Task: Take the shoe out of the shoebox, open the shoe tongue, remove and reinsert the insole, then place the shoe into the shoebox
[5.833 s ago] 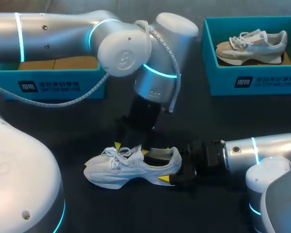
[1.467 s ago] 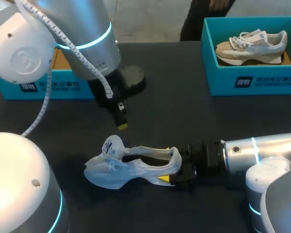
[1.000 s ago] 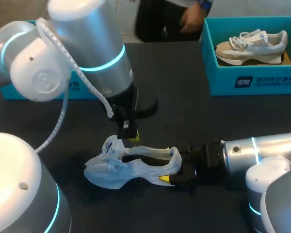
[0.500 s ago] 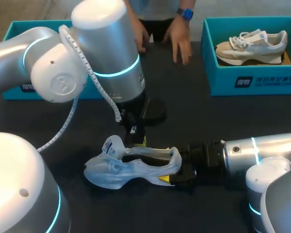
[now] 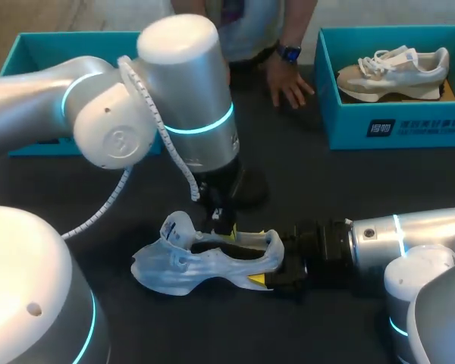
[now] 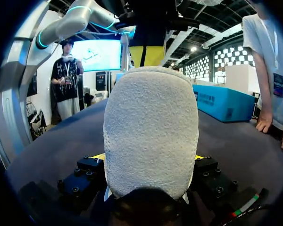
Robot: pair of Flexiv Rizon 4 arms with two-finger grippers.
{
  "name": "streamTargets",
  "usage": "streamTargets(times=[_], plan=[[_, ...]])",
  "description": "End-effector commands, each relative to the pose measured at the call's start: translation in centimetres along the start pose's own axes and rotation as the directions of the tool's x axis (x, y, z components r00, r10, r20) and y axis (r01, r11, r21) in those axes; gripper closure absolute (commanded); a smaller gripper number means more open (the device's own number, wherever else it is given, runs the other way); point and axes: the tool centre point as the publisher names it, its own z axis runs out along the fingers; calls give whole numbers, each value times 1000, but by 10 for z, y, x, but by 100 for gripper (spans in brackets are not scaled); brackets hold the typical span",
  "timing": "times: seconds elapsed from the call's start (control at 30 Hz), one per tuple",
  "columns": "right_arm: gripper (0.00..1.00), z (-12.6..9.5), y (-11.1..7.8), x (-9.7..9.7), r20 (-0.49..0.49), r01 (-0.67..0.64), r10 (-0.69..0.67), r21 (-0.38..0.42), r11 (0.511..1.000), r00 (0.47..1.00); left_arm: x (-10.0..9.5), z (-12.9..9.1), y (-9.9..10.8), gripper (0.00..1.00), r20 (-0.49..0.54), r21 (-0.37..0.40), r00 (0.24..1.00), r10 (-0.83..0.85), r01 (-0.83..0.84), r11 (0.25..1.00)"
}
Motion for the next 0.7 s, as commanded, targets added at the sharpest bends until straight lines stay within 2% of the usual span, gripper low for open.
streamTargets(times=[0.03, 0.33, 0.7], plan=[[100, 1, 1, 2, 2, 0, 0, 2, 1000, 1000, -9, 17, -6, 100, -29, -18, 1000, 1, -1, 1000], [100, 1, 1, 2, 2, 0, 0, 2, 1000, 1000, -8, 37, -5, 100, -30, -53, 1000, 9, -10, 999], [100, 1, 1, 2, 2, 0, 0, 2, 1000, 1000, 0, 63, 7, 100, -78, -78, 997, 2, -8, 997]])
